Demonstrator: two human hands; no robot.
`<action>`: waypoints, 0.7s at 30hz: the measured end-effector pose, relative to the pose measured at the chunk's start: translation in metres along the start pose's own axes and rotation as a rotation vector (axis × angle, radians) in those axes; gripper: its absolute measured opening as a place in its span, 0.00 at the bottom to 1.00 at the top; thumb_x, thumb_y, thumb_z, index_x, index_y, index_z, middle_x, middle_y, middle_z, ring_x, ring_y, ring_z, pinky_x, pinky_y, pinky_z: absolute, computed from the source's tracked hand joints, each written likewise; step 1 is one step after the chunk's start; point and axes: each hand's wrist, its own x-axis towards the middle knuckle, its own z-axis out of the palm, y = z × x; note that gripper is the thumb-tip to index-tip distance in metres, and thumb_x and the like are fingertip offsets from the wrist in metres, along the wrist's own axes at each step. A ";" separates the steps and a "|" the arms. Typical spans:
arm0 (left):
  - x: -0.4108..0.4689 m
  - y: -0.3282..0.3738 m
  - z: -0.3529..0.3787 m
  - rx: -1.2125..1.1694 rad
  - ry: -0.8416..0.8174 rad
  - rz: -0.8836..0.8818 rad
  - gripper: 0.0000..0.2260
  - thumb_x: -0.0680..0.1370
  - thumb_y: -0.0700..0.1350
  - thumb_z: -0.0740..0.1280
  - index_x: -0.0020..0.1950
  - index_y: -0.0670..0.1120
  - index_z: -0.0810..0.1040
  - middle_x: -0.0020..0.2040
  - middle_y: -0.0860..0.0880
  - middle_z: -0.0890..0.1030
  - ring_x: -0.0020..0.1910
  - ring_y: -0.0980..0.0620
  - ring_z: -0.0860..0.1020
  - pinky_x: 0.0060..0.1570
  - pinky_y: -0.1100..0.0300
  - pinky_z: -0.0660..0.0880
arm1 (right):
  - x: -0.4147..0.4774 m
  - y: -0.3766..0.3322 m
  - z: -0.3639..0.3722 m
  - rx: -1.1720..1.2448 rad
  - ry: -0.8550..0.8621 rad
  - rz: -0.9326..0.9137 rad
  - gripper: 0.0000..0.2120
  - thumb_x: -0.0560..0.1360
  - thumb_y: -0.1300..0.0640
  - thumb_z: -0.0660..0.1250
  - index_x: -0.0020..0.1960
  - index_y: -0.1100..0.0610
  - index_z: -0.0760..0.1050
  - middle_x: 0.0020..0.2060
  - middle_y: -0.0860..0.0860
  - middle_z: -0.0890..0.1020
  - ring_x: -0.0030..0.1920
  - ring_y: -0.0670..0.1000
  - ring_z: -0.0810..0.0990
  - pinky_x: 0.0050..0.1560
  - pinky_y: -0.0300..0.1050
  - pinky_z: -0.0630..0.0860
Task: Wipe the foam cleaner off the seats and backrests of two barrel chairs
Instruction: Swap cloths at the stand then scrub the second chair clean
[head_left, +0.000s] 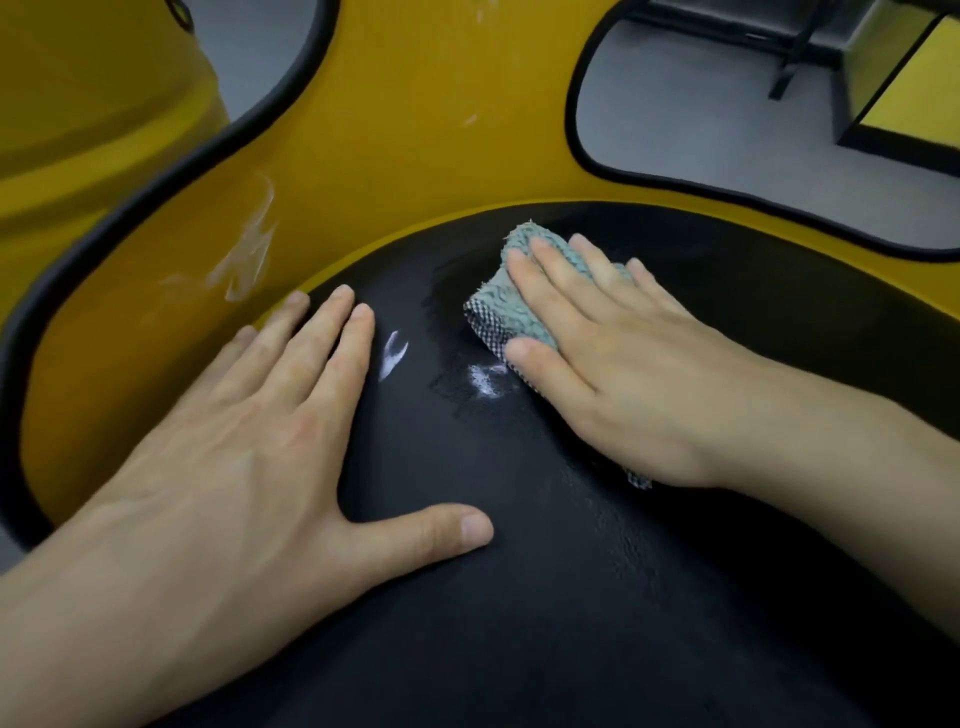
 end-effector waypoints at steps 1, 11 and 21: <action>-0.001 0.000 0.000 0.004 0.002 -0.008 0.63 0.48 0.89 0.33 0.75 0.58 0.25 0.75 0.64 0.24 0.73 0.65 0.24 0.72 0.63 0.29 | 0.000 -0.002 -0.002 -0.001 -0.008 0.004 0.32 0.80 0.36 0.34 0.79 0.44 0.28 0.78 0.41 0.32 0.77 0.44 0.28 0.79 0.51 0.34; 0.007 -0.012 0.012 -0.043 0.065 0.073 0.61 0.66 0.85 0.52 0.81 0.38 0.57 0.81 0.42 0.60 0.80 0.55 0.50 0.76 0.60 0.44 | -0.118 -0.018 0.047 -0.211 -0.021 0.015 0.30 0.84 0.40 0.45 0.75 0.57 0.67 0.72 0.57 0.72 0.70 0.63 0.73 0.62 0.60 0.66; 0.028 -0.026 0.024 -0.005 0.136 0.083 0.64 0.61 0.87 0.53 0.82 0.41 0.58 0.81 0.44 0.62 0.78 0.46 0.61 0.74 0.41 0.60 | 0.013 0.001 -0.002 0.047 0.042 0.256 0.35 0.79 0.32 0.35 0.79 0.47 0.28 0.79 0.45 0.31 0.78 0.50 0.29 0.79 0.56 0.35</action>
